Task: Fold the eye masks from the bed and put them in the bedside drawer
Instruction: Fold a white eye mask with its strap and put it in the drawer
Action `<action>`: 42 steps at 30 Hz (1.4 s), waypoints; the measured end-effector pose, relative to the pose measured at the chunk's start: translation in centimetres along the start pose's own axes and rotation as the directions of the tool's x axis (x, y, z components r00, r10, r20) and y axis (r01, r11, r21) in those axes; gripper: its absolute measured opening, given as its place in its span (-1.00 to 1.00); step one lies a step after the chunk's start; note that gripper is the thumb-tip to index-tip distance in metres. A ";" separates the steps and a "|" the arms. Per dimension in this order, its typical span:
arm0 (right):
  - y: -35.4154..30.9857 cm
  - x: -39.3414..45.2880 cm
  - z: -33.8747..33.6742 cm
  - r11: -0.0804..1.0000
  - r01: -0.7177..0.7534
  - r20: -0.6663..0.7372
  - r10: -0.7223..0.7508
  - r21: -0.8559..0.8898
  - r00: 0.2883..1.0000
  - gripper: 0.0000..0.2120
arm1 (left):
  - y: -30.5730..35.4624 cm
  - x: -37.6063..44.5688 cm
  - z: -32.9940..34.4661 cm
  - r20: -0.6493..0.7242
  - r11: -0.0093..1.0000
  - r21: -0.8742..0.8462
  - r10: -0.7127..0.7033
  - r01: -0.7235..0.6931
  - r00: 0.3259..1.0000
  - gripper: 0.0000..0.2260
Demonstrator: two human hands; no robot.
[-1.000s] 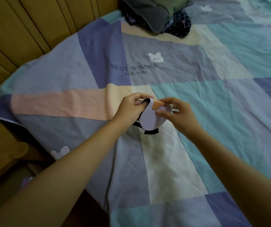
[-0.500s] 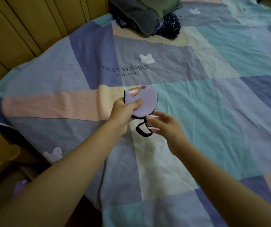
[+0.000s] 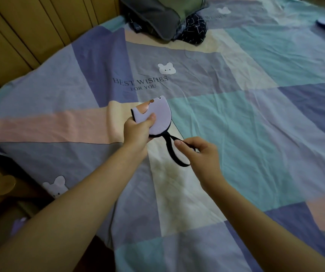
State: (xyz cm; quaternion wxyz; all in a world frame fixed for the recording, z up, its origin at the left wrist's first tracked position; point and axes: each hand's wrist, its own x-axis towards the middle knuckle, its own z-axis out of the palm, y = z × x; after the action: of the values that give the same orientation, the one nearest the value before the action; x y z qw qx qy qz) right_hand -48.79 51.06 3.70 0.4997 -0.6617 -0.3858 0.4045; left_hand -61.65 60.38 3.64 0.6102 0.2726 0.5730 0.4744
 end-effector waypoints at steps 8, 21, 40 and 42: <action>-1.3 1.7 -3.7 0.326 -0.376 0.342 0.160 0.867 0.926 -0.64 | -1.3 -0.1 -0.3 -0.024 0.994 0.104 0.037 -0.034 0.999 -0.82; 0.2 1.3 -5.9 0.856 -0.409 0.506 0.213 0.316 0.836 -0.77 | -1.1 -0.3 0.2 -0.021 0.971 0.161 0.182 -0.177 0.983 -0.71; 0.8 0.2 -4.2 0.954 0.004 0.145 -0.050 0.299 0.988 -0.49 | -2.0 -3.1 1.8 0.405 0.981 0.178 0.002 -0.081 0.915 -0.67; 0.8 0.1 -4.2 0.960 0.016 0.142 -0.058 0.280 0.988 -0.42 | -2.1 -3.3 1.7 0.446 0.965 0.231 0.012 -0.128 0.895 -0.68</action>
State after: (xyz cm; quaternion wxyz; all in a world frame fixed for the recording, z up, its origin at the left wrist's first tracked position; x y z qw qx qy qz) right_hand -44.82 49.50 3.60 0.5650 -0.5456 -0.3735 0.4936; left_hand -59.07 56.95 3.55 0.6666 0.4692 0.4656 0.3447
